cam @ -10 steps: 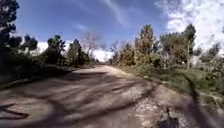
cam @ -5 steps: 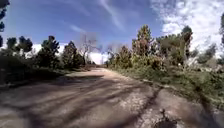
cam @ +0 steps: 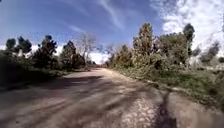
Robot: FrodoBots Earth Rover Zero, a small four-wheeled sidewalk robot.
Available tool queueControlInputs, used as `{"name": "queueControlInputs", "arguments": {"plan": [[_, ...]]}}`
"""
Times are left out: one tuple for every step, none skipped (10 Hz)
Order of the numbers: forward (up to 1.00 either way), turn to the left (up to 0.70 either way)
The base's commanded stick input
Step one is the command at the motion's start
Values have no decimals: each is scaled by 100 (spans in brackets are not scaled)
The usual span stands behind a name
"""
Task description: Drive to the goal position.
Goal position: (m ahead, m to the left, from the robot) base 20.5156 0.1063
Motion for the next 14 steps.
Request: {"name": "queueControlInputs", "arguments": {"plan": [[100,0],[100,0],[100,0],[100,0],[100,0],[100,0],[100,0],[100,0],[100,0],[100,0],[100,0],[100,0],[100,0],[100,0]]}}
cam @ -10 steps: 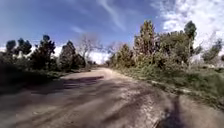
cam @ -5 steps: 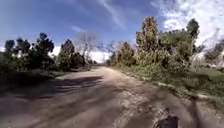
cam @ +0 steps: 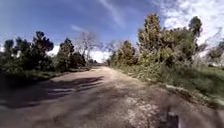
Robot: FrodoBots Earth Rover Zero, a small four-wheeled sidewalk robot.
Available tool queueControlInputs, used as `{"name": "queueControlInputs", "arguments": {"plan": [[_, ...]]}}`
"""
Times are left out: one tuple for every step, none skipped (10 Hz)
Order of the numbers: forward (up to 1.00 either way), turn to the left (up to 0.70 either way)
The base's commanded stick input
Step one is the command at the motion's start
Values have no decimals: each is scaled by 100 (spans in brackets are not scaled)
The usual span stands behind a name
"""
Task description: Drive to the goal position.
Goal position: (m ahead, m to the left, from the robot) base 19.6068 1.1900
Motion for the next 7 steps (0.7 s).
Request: {"name": "queueControlInputs", "arguments": {"plan": [[100,0],[100,0],[100,0],[100,0],[100,0],[100,0],[100,0]]}}
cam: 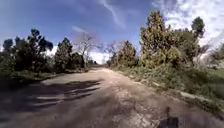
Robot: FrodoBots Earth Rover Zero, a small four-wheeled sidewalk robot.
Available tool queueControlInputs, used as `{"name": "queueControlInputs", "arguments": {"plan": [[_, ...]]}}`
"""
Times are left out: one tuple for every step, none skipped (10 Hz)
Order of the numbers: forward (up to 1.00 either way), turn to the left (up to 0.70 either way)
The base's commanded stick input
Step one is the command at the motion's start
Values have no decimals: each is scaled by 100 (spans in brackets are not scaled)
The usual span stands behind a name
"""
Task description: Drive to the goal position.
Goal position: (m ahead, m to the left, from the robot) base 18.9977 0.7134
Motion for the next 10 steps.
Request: {"name": "queueControlInputs", "arguments": {"plan": [[100,0],[100,0],[100,0],[100,0],[100,0],[100,0],[100,0],[100,0],[100,0],[100,0]]}}
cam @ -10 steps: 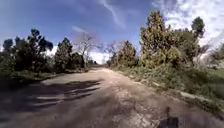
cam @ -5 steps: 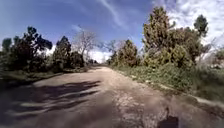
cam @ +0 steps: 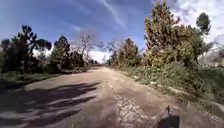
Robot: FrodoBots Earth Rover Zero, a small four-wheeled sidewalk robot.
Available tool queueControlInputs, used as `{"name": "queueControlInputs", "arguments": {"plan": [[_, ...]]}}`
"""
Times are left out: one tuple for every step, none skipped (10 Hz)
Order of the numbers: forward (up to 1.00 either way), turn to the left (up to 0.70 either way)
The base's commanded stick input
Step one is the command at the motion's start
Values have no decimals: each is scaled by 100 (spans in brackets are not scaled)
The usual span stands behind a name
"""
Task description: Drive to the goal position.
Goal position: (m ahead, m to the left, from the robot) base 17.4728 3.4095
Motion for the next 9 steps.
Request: {"name": "queueControlInputs", "arguments": {"plan": [[100,0],[100,0],[100,0],[100,0],[100,0],[100,0],[100,0],[100,0],[100,0]]}}
